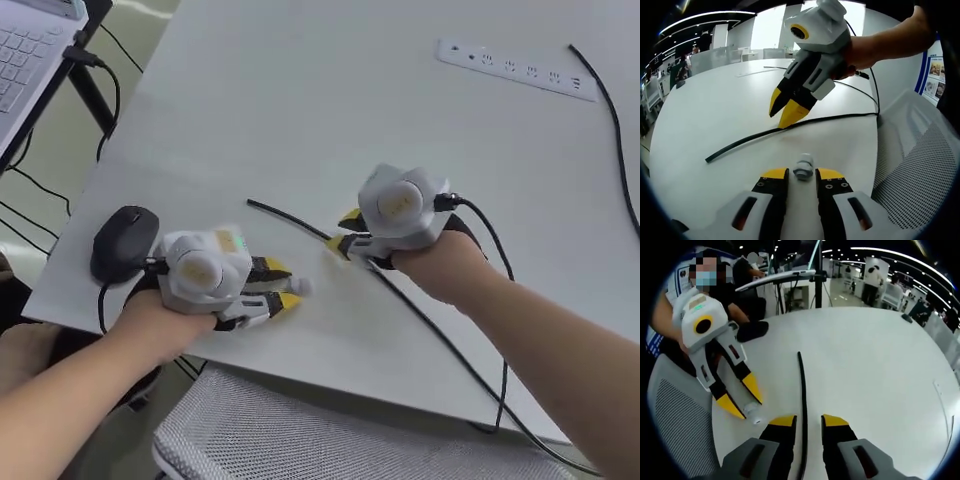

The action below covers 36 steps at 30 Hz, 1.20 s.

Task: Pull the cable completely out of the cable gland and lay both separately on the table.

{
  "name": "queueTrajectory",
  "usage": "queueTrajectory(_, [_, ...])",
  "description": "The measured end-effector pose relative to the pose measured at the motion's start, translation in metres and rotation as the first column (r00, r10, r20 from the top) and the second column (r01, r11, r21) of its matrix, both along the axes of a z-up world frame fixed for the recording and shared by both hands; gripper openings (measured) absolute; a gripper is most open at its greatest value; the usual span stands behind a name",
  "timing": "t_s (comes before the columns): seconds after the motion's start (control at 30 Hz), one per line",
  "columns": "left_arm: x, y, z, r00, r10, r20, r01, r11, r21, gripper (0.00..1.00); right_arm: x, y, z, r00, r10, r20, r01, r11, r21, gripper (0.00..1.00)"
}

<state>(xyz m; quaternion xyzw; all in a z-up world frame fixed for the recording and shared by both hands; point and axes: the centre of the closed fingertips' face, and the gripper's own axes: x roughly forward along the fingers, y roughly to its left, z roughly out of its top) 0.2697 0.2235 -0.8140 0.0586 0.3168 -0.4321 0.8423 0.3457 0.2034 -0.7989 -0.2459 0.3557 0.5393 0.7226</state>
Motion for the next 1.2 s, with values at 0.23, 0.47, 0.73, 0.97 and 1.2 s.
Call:
queueTrajectory(0.23, [0.000, 0.001, 0.010, 1.000, 0.020, 0.016, -0.020, 1.000, 0.007, 0.26, 0.003, -0.017, 0.026, 0.999, -0.041, 0.017, 0.040, 0.998, 0.054, 0.24])
queueTrajectory(0.47, [-0.005, -0.002, 0.028, 0.998, 0.044, 0.035, -0.044, 0.999, 0.010, 0.34, -0.003, -0.041, 0.052, 0.997, -0.072, 0.033, 0.068, 0.993, 0.096, 0.30])
queueTrajectory(0.73, [-0.010, -0.005, 0.048, 0.996, 0.075, 0.044, -0.075, 0.997, -0.007, 0.41, -0.013, -0.065, 0.092, 0.992, -0.125, 0.018, 0.119, 0.971, 0.207, 0.37])
queueTrajectory(0.97, [-0.022, -0.010, 0.063, 0.995, 0.090, 0.043, -0.090, 0.996, -0.012, 0.49, -0.030, -0.090, 0.125, 0.987, -0.159, 0.001, 0.152, 0.943, 0.297, 0.42])
queueTrajectory(1.2, [-0.031, -0.014, 0.076, 0.991, 0.121, 0.054, -0.120, 0.993, -0.009, 0.53, -0.052, -0.121, 0.142, 0.976, -0.213, -0.030, 0.209, 0.905, 0.369, 0.48])
